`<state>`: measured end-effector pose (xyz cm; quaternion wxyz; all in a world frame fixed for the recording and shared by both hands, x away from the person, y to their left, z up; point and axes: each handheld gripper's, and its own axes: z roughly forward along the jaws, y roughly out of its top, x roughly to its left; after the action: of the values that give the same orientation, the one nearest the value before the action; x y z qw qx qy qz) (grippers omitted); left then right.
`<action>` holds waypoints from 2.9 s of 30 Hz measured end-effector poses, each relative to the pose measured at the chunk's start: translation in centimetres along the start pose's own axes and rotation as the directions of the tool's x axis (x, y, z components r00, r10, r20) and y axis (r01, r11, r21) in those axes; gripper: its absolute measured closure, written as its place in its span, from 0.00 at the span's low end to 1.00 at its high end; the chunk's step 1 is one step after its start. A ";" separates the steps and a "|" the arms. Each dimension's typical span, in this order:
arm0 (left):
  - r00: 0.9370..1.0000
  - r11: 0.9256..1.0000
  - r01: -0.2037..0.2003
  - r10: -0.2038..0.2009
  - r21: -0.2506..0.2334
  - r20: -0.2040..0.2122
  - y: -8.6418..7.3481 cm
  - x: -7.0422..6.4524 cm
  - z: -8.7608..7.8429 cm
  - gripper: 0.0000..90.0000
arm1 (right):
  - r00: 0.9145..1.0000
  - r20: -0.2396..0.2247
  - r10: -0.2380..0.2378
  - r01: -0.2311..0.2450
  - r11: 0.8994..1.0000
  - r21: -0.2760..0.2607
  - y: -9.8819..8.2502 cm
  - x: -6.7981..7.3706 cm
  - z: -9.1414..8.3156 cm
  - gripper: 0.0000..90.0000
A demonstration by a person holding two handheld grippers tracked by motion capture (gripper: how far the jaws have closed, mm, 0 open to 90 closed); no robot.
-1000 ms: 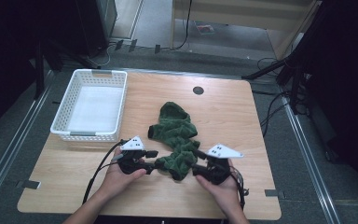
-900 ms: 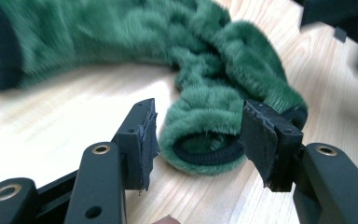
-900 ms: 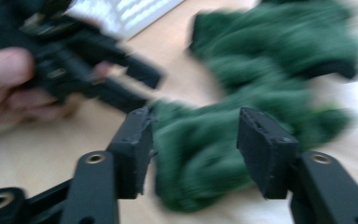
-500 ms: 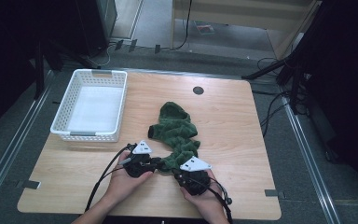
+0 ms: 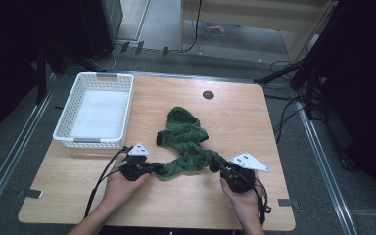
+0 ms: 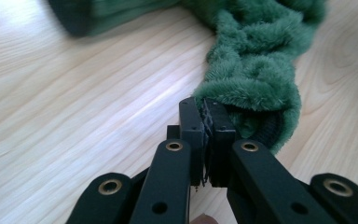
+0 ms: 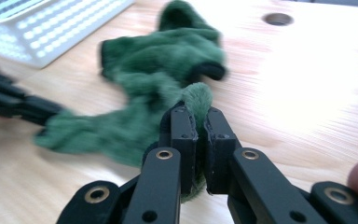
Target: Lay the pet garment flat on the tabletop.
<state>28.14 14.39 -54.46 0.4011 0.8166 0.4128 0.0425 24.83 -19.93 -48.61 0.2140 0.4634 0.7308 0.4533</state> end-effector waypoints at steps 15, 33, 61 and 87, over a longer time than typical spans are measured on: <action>0.994 0.996 -0.064 0.059 0.057 0.092 -1.6 1.0 -3.7 0.99 | 0.995 -0.016 0.097 -0.093 0.982 0.166 -2.9 -1.8 -0.2 0.94; 0.995 0.982 0.031 -0.012 -0.187 0.101 4.4 -0.8 -1.1 0.69 | 0.986 -0.130 -0.102 0.111 0.992 0.067 -1.5 7.3 2.2 0.87; 0.986 0.986 0.163 -0.164 -0.032 -0.042 11.3 1.2 10.3 0.89 | 0.991 -0.118 -0.058 0.080 0.977 0.197 -4.2 8.1 6.7 1.00; 0.982 0.973 0.184 -0.187 -0.140 -0.008 9.8 3.1 4.6 0.76 | 0.995 0.032 -0.094 0.087 0.979 0.187 4.4 2.9 10.8 0.70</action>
<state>38.31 10.43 -51.57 0.4546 0.7442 0.4876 0.0419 33.53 -11.72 -49.87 0.2051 0.4567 0.7855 0.3637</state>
